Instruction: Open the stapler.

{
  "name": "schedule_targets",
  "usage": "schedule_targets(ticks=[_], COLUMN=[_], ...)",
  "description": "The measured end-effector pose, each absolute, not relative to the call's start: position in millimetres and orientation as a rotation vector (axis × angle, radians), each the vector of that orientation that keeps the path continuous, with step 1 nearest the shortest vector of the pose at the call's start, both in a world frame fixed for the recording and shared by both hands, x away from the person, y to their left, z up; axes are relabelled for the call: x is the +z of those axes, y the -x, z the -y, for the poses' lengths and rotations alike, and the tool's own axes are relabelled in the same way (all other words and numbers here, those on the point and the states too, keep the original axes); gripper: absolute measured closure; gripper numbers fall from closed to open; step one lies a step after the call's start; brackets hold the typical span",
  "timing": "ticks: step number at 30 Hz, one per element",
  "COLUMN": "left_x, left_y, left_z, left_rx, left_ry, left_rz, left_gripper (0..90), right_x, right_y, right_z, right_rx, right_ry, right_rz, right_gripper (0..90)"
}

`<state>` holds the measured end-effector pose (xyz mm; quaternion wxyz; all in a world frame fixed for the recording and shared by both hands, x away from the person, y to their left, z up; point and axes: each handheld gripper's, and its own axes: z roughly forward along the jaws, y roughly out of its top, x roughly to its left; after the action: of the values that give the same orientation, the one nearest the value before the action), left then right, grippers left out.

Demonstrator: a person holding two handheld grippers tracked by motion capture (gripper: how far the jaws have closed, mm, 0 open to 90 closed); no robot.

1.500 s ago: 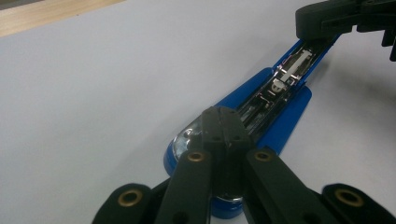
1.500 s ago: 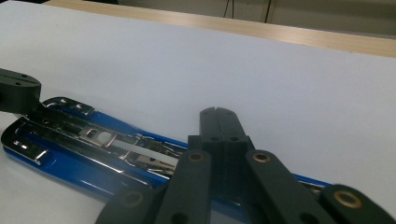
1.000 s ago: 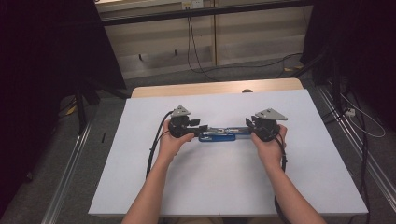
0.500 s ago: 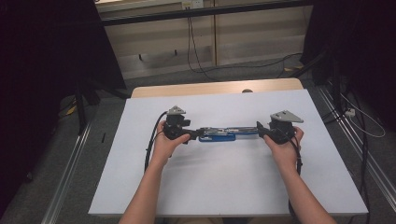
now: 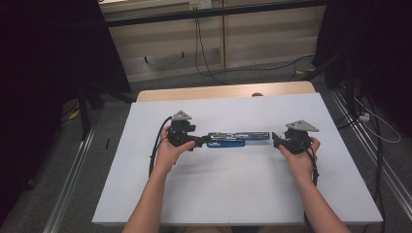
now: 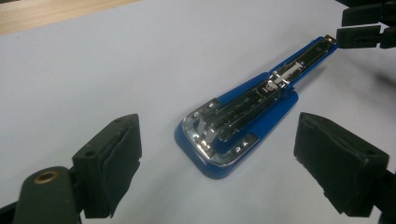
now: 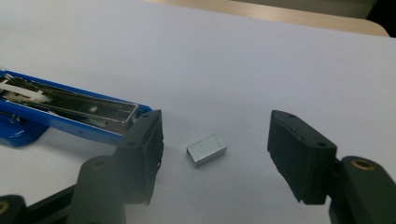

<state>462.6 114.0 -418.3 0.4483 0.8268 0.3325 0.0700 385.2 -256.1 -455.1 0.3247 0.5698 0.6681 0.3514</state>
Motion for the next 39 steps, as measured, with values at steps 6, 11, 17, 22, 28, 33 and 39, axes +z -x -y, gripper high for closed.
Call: schedule_targets(ticks=[6,11,17,22,28,33,39], left_x=[-418.6,-419.6,-419.5,-418.1,-417.7,-418.9,-418.1], left_y=[-463.6,-464.2,-464.3,-464.1,-463.9,-464.1,-464.1], left_z=[-116.4,-115.7,-116.2,-117.3,-117.0,-116.6,-117.9], left_rx=[0.167,0.167,0.164,0.191,0.189,0.186,0.184], left_ry=[-2.035,-2.044,-2.036,-2.043,-2.031,-2.029,-2.031], left_rz=[-0.836,-0.833,-0.835,-0.828,-0.825,-0.827,-0.829], left_gripper=[14.8,14.8,14.8,13.5,12.7,12.8,12.8], right_x=[-460.8,-461.9,-464.2,-466.4,-467.0,-467.1,-466.9], right_y=[-391.8,-396.8,-400.5,-401.0,-402.4,-403.1,-402.3], right_z=[256.4,254.0,250.2,248.6,246.6,244.9,248.0], right_rx=[0.870,0.864,0.831,0.813,0.803,0.799,0.837], right_ry=[-1.545,-1.560,-1.569,-1.585,-1.590,-1.589,-1.612], right_rz=[-1.779,-1.802,-1.830,-1.829,-1.829,-1.833,-1.830], right_gripper=[43.4,55.2,59.6,58.2,56.7,58.7,71.1])
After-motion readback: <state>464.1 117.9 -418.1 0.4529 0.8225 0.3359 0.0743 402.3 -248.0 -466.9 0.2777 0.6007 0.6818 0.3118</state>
